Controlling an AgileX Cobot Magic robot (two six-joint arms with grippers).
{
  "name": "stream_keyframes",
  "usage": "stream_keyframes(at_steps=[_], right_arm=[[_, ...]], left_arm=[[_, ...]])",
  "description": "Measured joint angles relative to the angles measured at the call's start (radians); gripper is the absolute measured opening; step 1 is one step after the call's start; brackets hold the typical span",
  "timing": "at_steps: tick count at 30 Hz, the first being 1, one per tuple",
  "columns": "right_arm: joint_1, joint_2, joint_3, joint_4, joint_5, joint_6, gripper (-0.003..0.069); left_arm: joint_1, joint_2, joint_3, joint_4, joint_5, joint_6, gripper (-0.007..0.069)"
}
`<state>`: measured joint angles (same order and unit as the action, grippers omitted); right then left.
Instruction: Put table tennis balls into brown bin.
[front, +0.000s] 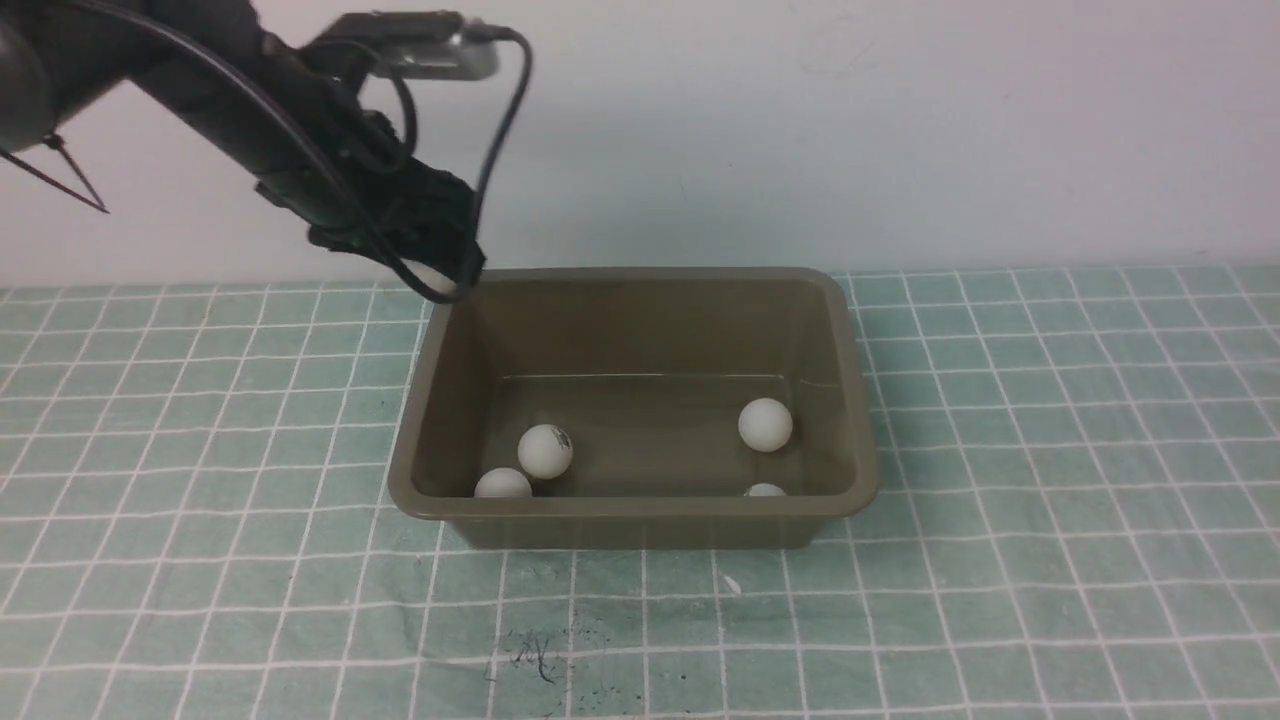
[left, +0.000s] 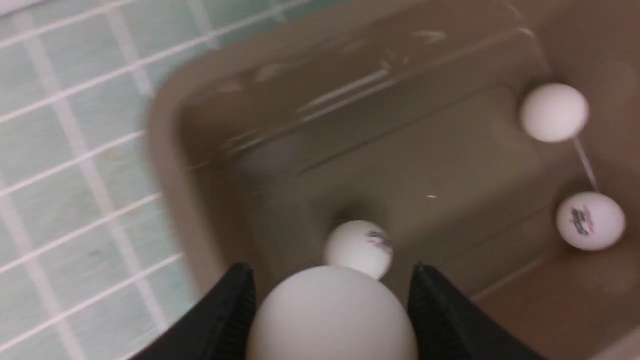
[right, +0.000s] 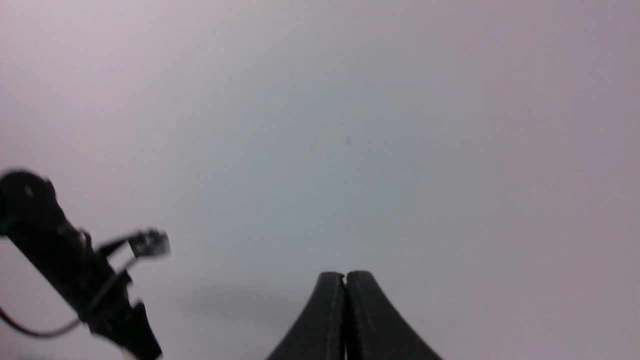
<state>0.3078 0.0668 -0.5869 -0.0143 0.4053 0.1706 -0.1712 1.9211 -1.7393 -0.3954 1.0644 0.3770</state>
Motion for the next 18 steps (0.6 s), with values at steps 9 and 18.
stream_keyframes(at_steps=[9, 18], right_arm=[[0.0, -0.074, 0.095, -0.081, -0.091, 0.068, -0.0011], [0.0, -0.069, 0.095, -0.084, -0.099, 0.072, -0.0011]], left_arm=[[-0.116, 0.056, -0.02, 0.123, -0.024, -0.15, 0.0591], [-0.117, -0.119, -0.151, 0.253, 0.146, -0.27, 0.0116]])
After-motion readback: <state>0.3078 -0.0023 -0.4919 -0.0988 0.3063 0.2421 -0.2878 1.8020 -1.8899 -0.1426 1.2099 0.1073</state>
